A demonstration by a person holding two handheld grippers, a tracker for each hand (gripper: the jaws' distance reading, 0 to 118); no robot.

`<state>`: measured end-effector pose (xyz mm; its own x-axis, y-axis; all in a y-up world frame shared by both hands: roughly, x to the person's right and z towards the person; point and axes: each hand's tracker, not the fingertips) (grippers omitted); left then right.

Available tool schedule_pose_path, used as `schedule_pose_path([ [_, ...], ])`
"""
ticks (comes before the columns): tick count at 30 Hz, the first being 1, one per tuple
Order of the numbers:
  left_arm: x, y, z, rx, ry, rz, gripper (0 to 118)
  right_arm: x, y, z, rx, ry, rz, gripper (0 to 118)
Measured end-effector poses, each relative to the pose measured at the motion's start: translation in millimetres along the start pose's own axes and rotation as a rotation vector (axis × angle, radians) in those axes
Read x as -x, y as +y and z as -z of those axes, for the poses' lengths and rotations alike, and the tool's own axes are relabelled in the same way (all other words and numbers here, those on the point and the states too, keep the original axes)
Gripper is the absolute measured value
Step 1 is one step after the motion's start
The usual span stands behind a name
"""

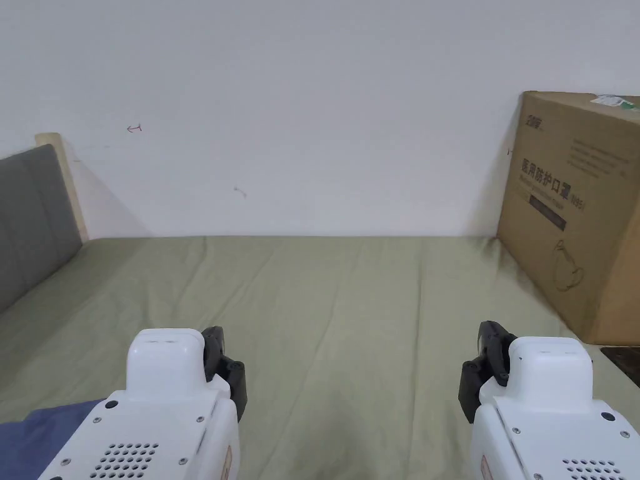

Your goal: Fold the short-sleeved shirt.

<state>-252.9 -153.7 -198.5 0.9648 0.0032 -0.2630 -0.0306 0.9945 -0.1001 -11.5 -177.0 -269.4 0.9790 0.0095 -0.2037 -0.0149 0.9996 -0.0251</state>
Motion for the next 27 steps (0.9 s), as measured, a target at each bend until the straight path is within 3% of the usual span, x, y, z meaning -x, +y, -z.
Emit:
schedule_pose_path([
  [5, 12.6, 1.7, -3.1, 0.001, 0.028, 0.006, 0, 24.7, 10.4, 0.0, 0.008, 0.069, -0.019, 0],
  [19, 121.0, 8.3, -88.8, 0.016, 0.523, 0.000, 0, 165.8, 9.1, 20.0, 0.066, 0.600, -0.025, 0],
  [27, 140.3, 6.1, -92.9, 0.068, 0.558, -0.020, 0, 187.7, -5.0, 17.2, 0.119, 0.668, -0.024, 0],
])
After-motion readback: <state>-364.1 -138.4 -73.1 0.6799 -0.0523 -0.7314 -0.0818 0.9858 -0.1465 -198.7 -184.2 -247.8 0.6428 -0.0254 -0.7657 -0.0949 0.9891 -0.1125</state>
